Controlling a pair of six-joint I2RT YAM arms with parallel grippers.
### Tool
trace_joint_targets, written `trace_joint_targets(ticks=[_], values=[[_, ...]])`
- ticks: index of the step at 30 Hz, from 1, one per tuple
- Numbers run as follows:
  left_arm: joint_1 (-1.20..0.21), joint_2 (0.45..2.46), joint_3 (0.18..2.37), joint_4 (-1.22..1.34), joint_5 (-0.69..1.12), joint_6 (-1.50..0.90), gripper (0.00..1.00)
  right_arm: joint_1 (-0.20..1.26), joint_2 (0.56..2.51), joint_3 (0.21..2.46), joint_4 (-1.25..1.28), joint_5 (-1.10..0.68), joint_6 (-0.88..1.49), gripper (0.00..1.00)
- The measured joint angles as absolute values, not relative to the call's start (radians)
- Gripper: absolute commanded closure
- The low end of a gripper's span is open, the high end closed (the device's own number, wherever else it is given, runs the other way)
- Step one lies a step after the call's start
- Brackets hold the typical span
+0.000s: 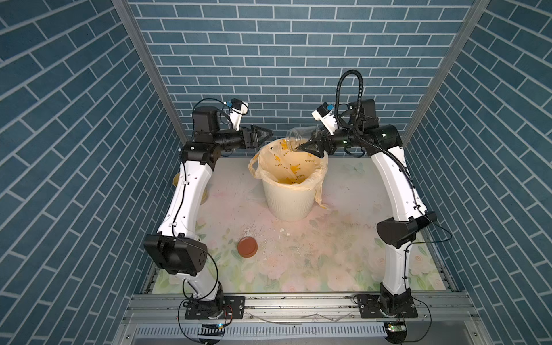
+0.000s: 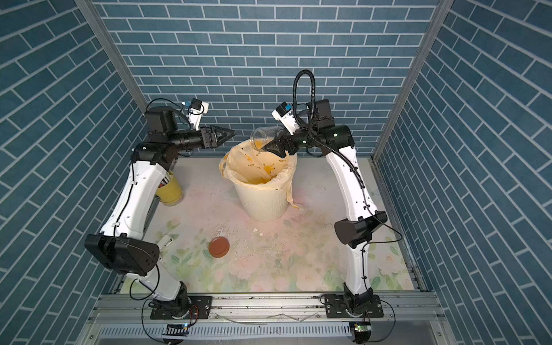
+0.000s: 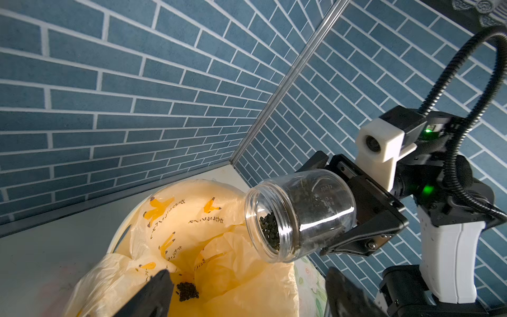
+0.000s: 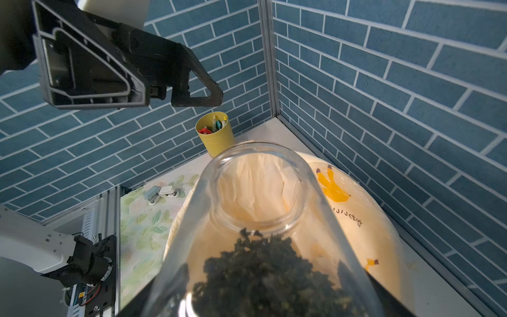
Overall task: Empty moldy tea leaves from jars
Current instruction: Pour the moldy tea leaves from the jar into the trash bin.
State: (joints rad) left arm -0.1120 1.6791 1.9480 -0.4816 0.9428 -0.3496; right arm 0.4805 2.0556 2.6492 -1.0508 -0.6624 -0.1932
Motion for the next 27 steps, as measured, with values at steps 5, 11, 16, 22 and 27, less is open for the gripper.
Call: trace_joint_targets(ticks=[5,11,16,22,27], values=[[-0.141,1.681,1.959,-0.551,0.875,-0.304,0.11,0.511,2.058,2.675,-1.096,-0.573,-0.207,1.0],[-0.228,1.726,2.109,-0.71,0.693,-0.194,0.11,0.535,2.07,2.675,-1.124,-0.478,-0.206,1.0],[-0.258,1.735,2.143,-0.767,0.617,-0.154,0.12,0.537,2.107,2.675,-1.144,-0.435,-0.194,1.0],[-0.254,1.737,2.143,-0.807,0.577,-0.137,0.12,0.538,2.124,2.675,-1.157,-0.41,-0.189,1.0],[-0.254,1.737,2.143,-0.813,0.561,-0.121,0.13,0.548,2.128,2.673,-1.164,-0.4,-0.19,1.0]])
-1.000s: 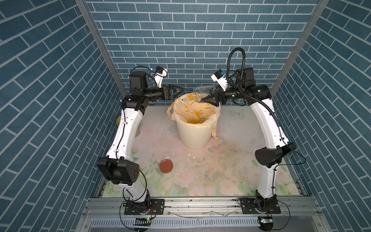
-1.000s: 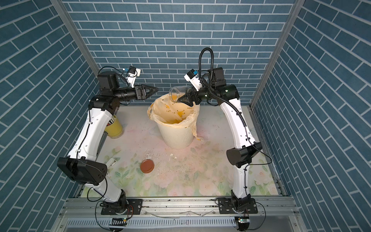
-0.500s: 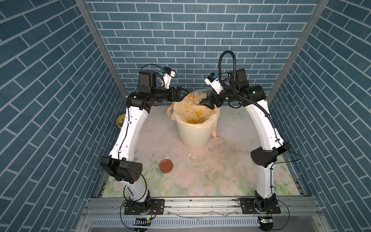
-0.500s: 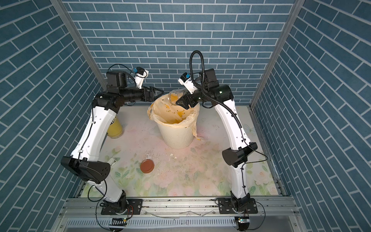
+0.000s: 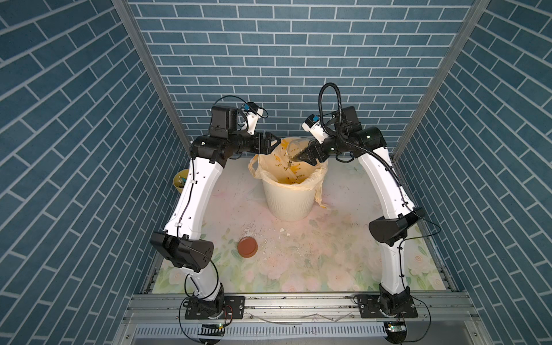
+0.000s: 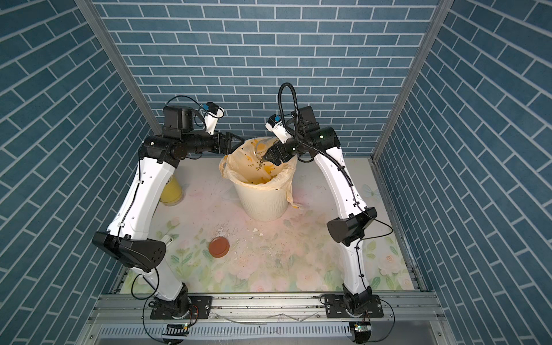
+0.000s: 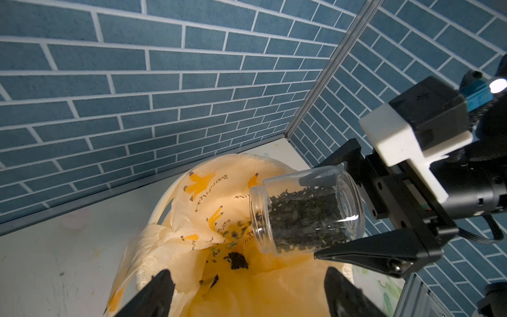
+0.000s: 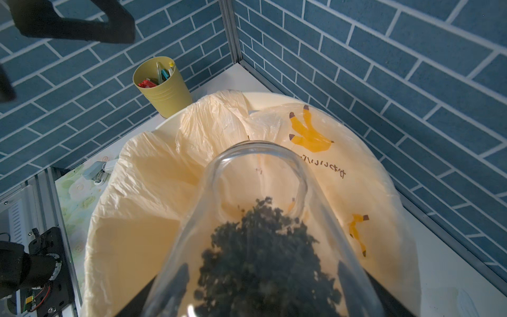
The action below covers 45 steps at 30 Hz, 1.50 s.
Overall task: Empty moldy tea leaves from jars
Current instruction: Pour the moldy tea leaves from the jar into the trash bin.
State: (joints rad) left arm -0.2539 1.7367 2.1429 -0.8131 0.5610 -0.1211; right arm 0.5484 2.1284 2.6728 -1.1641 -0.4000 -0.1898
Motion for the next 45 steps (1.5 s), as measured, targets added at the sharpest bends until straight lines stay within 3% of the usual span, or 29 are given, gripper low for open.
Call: trace_joint_targets(ticks=[30,39,45], values=[[-0.293,1.687,2.054,-0.814,0.492,0.037,0.16,0.57,2.13,2.658,-1.201,-0.374,-0.208,1.0],[-0.3,1.794,2.114,-0.817,0.462,0.004,0.22,0.572,2.108,2.65,-1.201,-0.384,-0.209,1.0],[-0.287,1.812,2.128,-0.788,0.589,-0.062,0.28,0.576,2.045,2.629,-1.201,-0.385,-0.223,1.0]])
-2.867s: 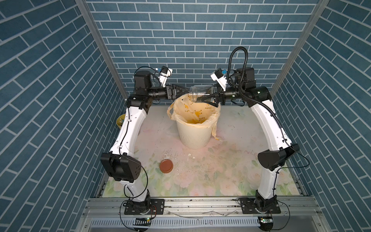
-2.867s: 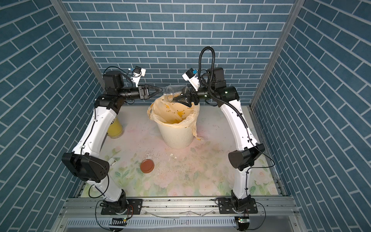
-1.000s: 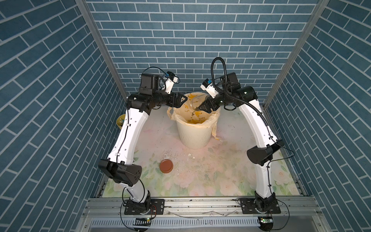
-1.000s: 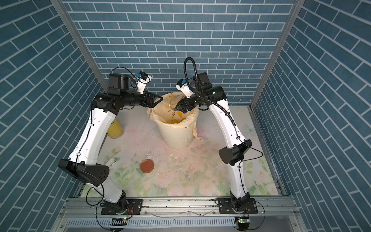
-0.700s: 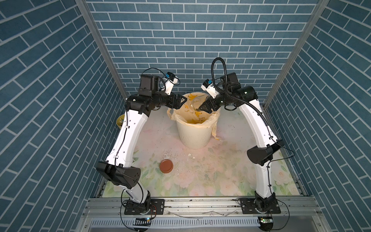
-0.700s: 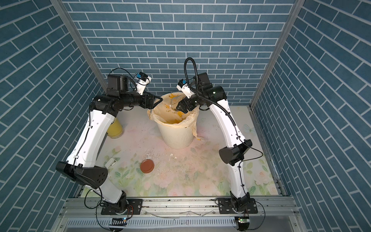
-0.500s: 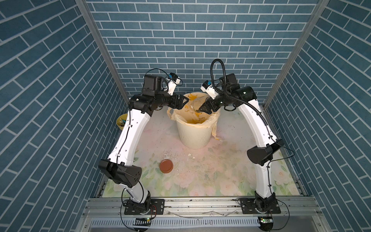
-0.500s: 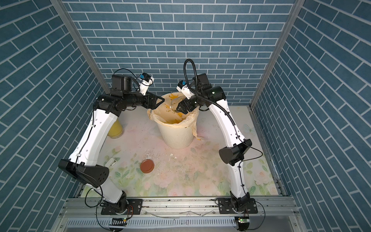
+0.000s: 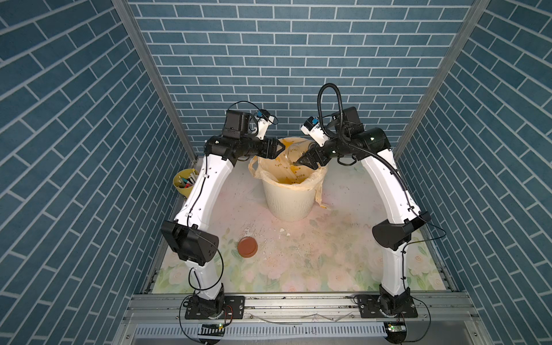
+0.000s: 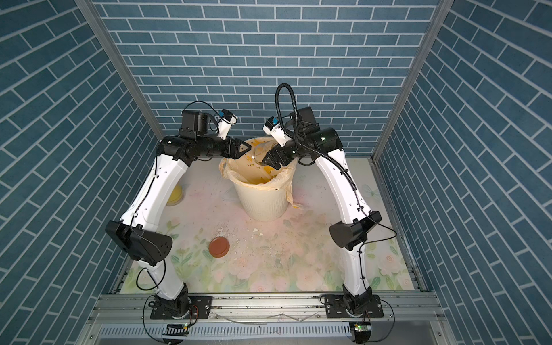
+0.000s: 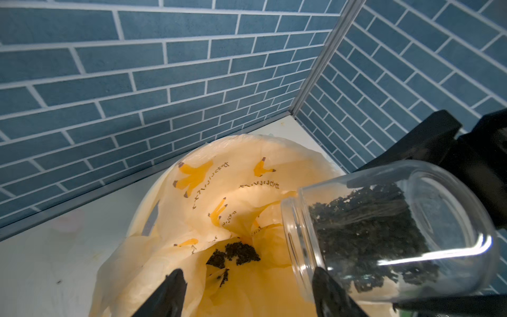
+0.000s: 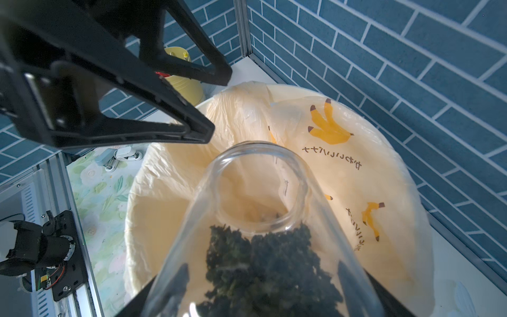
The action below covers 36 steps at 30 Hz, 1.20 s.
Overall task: Empty moldy tea leaves from jars
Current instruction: Pour the moldy tea leaves from the jar into the trash bin.
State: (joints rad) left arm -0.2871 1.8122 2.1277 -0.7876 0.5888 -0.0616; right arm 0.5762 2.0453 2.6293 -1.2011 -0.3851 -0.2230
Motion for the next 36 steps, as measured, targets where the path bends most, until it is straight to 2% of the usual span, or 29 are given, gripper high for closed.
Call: trace_joint_targets(ticks=[2,5,12,28,36], values=[[-0.271,1.812,2.128,-0.752,0.672,-0.104,0.29,0.577,2.03,2.627,-1.201,-0.385,-0.232,1.0],[-0.251,1.817,2.136,-0.724,0.776,-0.143,0.25,0.577,2.013,2.619,-1.201,-0.385,-0.242,1.0],[-0.247,1.888,2.242,-0.769,0.915,-0.15,0.22,0.577,2.009,2.614,-1.201,-0.386,-0.251,1.0],[-0.282,1.939,2.273,-0.854,0.953,-0.138,0.3,0.577,2.01,2.613,-1.201,-0.384,-0.263,1.0],[-0.289,1.89,2.161,-0.783,0.965,-0.166,0.31,0.577,2.01,2.613,-1.201,-0.377,-0.263,1.0]])
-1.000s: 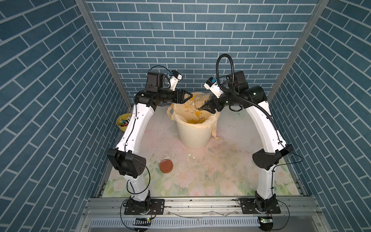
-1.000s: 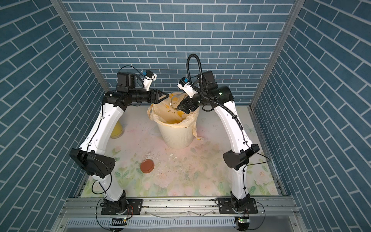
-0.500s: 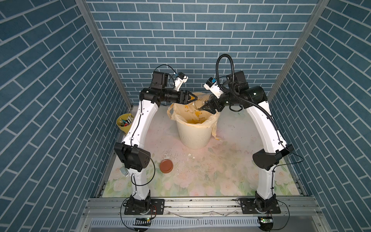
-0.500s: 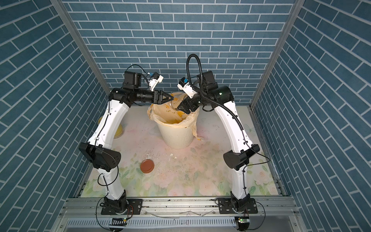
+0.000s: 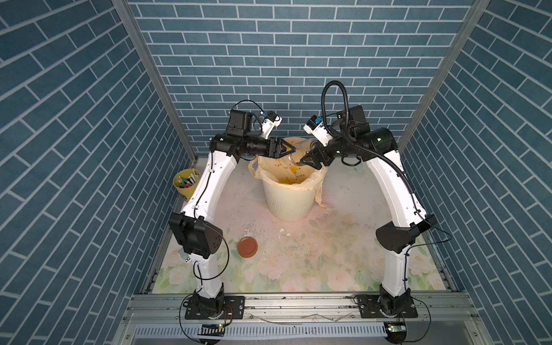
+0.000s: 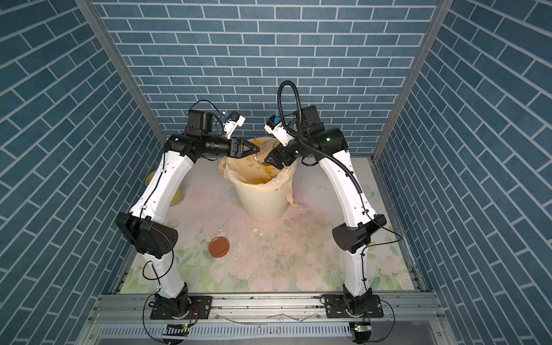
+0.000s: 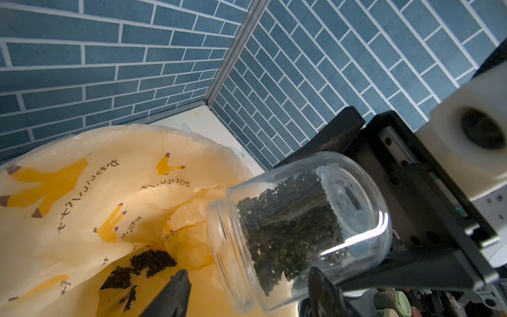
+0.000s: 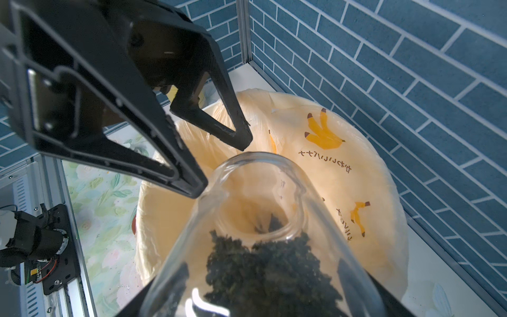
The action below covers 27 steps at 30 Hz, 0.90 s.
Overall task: Empty moldy tea leaves from jars
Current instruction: Pour the moldy tea leaves from the jar into the trash bin.
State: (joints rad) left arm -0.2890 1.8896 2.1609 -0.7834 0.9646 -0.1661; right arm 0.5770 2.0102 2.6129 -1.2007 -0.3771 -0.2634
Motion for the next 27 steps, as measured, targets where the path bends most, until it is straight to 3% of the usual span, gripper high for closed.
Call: trace_joint_targets(ticks=[18,20,24,27], values=[[-0.322,1.812,2.011,-0.681,0.965,-0.205,0.32,0.577,2.017,2.612,-1.181,-0.362,-0.263,1.0],[-0.323,1.812,2.005,-0.675,0.964,-0.207,0.3,0.577,2.017,2.608,-1.181,-0.358,-0.263,1.0],[-0.324,1.812,2.002,-0.676,0.946,-0.201,0.15,0.578,2.024,2.605,-1.184,-0.359,-0.263,1.0],[-0.324,1.812,2.009,-0.688,0.92,-0.178,0.11,0.58,2.026,2.605,-1.199,-0.357,-0.269,1.0]])
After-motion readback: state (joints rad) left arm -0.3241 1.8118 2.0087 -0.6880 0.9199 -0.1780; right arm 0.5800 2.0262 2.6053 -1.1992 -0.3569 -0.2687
